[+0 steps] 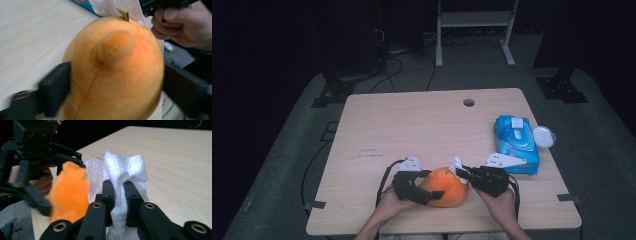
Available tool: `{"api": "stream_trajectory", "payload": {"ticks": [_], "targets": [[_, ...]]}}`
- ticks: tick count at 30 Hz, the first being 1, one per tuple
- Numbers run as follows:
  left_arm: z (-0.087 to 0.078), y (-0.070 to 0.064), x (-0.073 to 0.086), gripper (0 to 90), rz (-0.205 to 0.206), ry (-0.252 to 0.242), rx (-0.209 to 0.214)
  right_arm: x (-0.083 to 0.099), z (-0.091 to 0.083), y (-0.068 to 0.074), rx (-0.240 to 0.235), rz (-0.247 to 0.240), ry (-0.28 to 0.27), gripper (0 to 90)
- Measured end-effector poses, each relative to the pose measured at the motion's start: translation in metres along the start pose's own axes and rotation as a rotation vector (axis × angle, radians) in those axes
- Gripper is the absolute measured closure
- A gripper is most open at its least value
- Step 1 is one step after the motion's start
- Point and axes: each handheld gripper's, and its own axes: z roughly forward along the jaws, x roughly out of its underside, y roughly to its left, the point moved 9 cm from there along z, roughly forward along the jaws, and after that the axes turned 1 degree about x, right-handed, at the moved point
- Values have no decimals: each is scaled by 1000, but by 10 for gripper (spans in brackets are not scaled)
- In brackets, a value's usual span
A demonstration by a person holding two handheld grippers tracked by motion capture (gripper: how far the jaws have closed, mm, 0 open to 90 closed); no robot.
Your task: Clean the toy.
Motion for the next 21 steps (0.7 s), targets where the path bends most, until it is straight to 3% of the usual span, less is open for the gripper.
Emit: {"api": "stream_trajectory", "payload": {"ticks": [3,6,9,11,17,21], "targets": [[0,-3,-5,329,-1,-6,-23,-22,-7,21,-45,-44,-77,803],[1,-11,-12,376,34,-25,-37,-25,-5,37,-62,-101,-64,803],[-2,-13,-15,393,53,-34,-63,-16,1,31,-73,-69,-58,804],[-1,-12,-14,387,37,-38,-41,-12,0,21,-68,-39,-53,804],[-1,-2,-8,106,-42,-13,34,-1,4,10,-55,-8,-18,804],[3,7,9,39,-98,58,67,-2,3,5,-38,-1,-21,804]]}}
